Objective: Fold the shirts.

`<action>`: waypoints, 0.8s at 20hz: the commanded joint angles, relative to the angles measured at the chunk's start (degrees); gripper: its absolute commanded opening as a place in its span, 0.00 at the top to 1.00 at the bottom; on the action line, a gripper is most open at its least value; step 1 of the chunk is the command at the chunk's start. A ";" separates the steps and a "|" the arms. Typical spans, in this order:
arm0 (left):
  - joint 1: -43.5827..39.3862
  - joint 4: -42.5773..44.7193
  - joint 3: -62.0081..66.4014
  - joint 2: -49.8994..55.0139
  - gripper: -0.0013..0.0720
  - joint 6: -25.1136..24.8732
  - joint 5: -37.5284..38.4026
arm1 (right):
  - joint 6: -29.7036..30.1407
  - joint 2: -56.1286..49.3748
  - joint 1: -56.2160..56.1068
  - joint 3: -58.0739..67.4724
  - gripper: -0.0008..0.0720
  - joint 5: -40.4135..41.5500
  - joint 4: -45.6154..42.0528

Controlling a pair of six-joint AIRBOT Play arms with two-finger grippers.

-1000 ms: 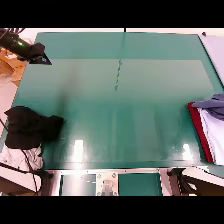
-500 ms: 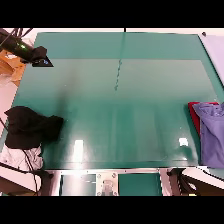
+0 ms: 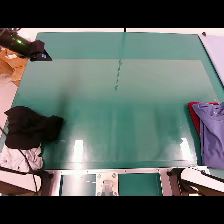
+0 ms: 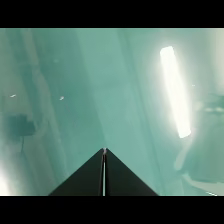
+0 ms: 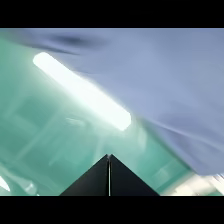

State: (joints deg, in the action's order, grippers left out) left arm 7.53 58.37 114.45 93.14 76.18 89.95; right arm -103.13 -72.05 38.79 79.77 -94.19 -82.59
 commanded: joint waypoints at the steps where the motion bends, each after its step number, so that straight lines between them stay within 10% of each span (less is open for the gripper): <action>1: -1.07 -0.46 -6.10 -6.29 0.96 1.81 -0.37 | 1.07 1.97 -16.35 -0.39 0.97 8.90 4.02; 9: -11.37 5.25 -56.43 -36.09 0.96 8.17 -11.52 | 1.57 12.74 -49.46 -28.28 0.97 23.21 4.22; 16: -11.37 5.73 -62.23 -39.08 0.95 8.96 -11.56 | 1.57 12.70 -56.52 -28.83 0.97 25.18 4.22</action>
State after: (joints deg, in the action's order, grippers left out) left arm -3.55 63.59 54.65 55.40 84.53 79.22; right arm -101.43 -59.61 -15.07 51.77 -70.26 -78.41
